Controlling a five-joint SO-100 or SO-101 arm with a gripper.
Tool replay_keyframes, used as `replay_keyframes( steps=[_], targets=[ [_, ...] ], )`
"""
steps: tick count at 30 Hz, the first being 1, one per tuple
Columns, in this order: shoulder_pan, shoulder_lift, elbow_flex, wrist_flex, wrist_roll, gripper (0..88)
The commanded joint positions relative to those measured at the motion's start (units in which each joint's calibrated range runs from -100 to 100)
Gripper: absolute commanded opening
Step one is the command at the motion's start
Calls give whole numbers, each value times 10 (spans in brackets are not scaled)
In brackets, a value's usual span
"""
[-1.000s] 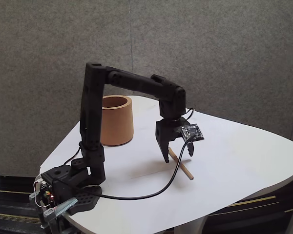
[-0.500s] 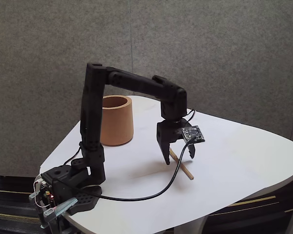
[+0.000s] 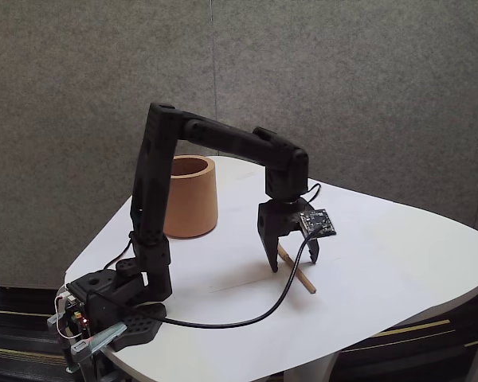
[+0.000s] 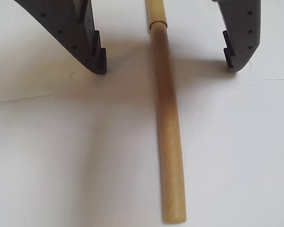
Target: Grab the pen and put it in the pen holder.
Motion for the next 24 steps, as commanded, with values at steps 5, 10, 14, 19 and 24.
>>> replay_keyframes(
  steps=[5, 10, 14, 19, 24],
  targets=[
    [-1, 2, -10, -3, 0, 3],
    [-1, 2, -9, -3, -3, 5],
    [0, 2, -8, 1, -4, 6],
    [0, -3, 9, 0, -5, 6],
    [1, -7, 7, 4, -19, 6]
  ],
)
